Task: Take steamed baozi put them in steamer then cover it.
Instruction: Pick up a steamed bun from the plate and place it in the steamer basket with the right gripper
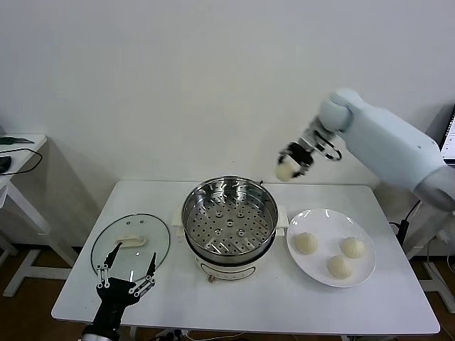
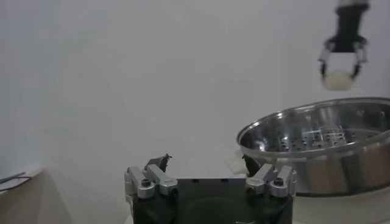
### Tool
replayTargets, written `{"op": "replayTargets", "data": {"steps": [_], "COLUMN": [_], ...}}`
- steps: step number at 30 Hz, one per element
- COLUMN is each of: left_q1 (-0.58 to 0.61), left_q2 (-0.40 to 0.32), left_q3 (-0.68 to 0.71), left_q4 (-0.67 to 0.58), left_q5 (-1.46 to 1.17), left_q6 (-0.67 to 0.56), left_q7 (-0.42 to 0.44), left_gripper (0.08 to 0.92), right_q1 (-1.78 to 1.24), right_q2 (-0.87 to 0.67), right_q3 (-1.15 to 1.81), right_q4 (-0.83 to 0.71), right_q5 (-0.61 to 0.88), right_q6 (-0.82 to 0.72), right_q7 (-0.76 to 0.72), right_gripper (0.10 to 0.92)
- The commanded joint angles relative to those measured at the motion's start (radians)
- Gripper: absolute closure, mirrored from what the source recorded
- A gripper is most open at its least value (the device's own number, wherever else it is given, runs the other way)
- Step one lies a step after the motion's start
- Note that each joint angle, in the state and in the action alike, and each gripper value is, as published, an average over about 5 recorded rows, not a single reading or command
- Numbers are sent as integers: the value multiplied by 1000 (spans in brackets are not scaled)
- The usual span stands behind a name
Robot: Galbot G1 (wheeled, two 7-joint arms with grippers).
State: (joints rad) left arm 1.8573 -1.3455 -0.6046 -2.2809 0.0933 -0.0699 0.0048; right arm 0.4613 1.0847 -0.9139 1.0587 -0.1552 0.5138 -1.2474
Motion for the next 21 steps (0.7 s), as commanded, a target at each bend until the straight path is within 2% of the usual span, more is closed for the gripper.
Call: {"op": "replayTargets", "data": {"steps": [1, 9, 21], "left_q1": [3, 8, 11], "left_q2": [-1, -3, -4], "left_q3": [0, -1, -3], "left_q4": [-7, -10, -8], "left_q5": [0, 0, -1], "left_q6": [-3, -10, -15], "left_q7": [-1, -4, -3], "left_gripper": [177, 177, 177], "right_q1": [70, -42, -129], "right_q2": [162, 223, 296], "right_q3": [-113, -119, -86], "right_q4": [136, 32, -112], "right_q5": [-27, -167, -285], "right_q6": [120, 157, 183], "right_q7": [-13, 3, 36], "right_gripper": [374, 372, 372]}}
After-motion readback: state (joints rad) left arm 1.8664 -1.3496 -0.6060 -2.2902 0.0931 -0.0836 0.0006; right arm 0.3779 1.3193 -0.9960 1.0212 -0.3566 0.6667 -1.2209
